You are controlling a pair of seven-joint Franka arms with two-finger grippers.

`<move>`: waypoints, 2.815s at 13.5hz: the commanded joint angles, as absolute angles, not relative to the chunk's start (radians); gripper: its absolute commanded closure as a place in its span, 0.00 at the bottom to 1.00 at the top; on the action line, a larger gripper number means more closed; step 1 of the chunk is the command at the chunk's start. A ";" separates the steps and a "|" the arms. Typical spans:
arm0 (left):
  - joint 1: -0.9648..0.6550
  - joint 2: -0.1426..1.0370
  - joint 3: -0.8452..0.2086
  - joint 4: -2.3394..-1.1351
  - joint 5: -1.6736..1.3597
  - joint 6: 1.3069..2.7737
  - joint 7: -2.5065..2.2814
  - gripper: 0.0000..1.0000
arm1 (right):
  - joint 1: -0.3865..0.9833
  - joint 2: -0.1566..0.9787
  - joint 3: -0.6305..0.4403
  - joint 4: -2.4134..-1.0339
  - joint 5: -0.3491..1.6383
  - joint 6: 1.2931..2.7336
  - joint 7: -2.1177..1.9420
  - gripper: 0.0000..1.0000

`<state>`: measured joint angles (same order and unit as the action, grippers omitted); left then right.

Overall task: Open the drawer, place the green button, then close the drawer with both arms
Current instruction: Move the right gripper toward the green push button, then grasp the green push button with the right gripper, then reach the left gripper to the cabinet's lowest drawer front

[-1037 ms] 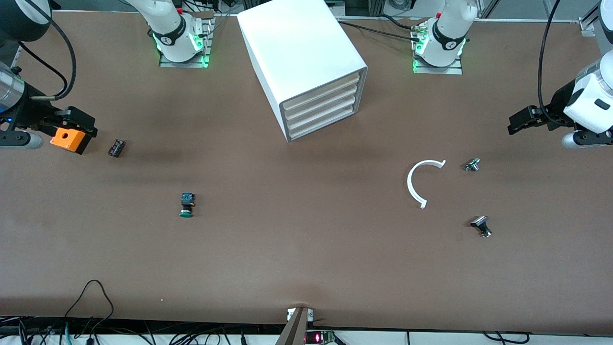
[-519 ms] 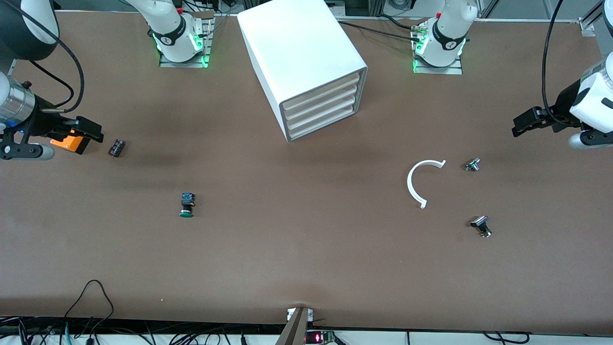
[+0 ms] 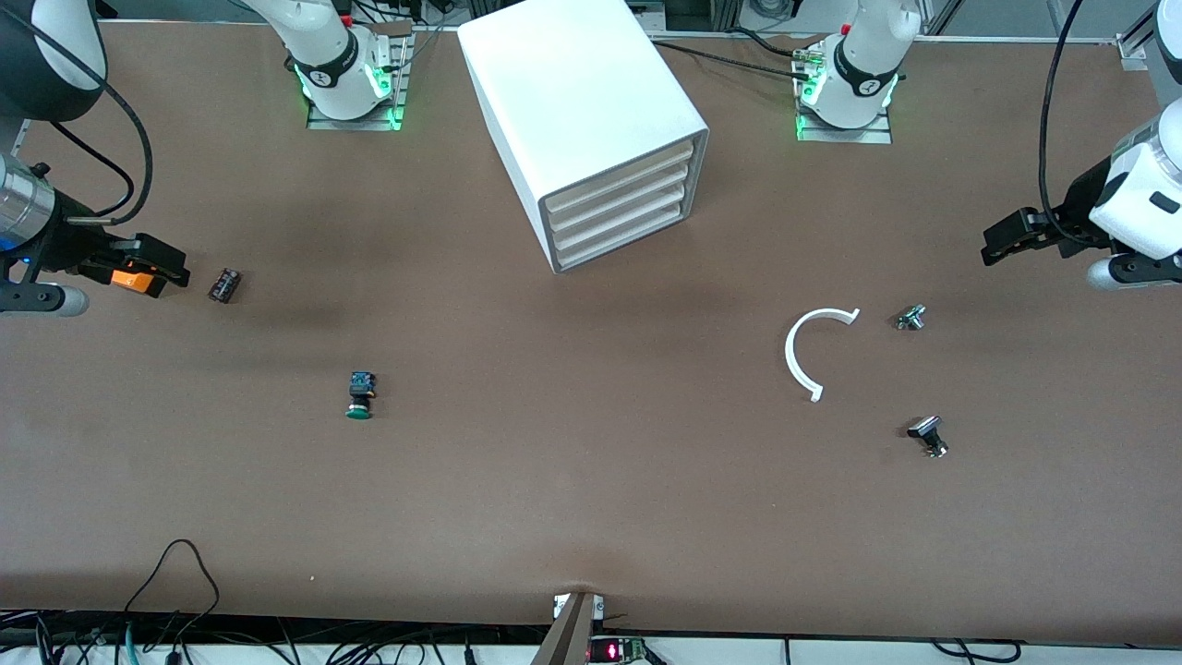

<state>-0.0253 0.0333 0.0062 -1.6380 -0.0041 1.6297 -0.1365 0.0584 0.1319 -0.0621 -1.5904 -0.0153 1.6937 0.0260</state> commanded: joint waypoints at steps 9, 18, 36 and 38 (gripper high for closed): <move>-0.031 0.048 -0.005 -1.605 0.025 1.606 -0.129 0.01 | 0.086 0.308 -0.051 -1.580 -0.014 1.888 0.028 0.00; -0.051 0.075 -0.028 -1.618 -0.017 1.543 -0.126 0.01 | 0.175 0.557 -0.048 -1.617 0.109 2.143 0.029 0.00; -0.083 0.462 -0.107 -1.968 -0.822 1.672 0.357 0.01 | 0.242 0.689 -0.092 -1.715 0.113 2.339 0.161 0.00; -0.115 0.501 -0.133 -2.012 -0.896 1.758 0.495 0.01 | 0.244 0.686 -0.091 -1.736 0.114 2.342 0.161 0.00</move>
<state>-0.0909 0.4808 -0.1156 -1.9667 -0.8248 1.6918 0.3750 0.2418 0.7081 -0.0930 -1.6962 0.0972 2.3341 0.1713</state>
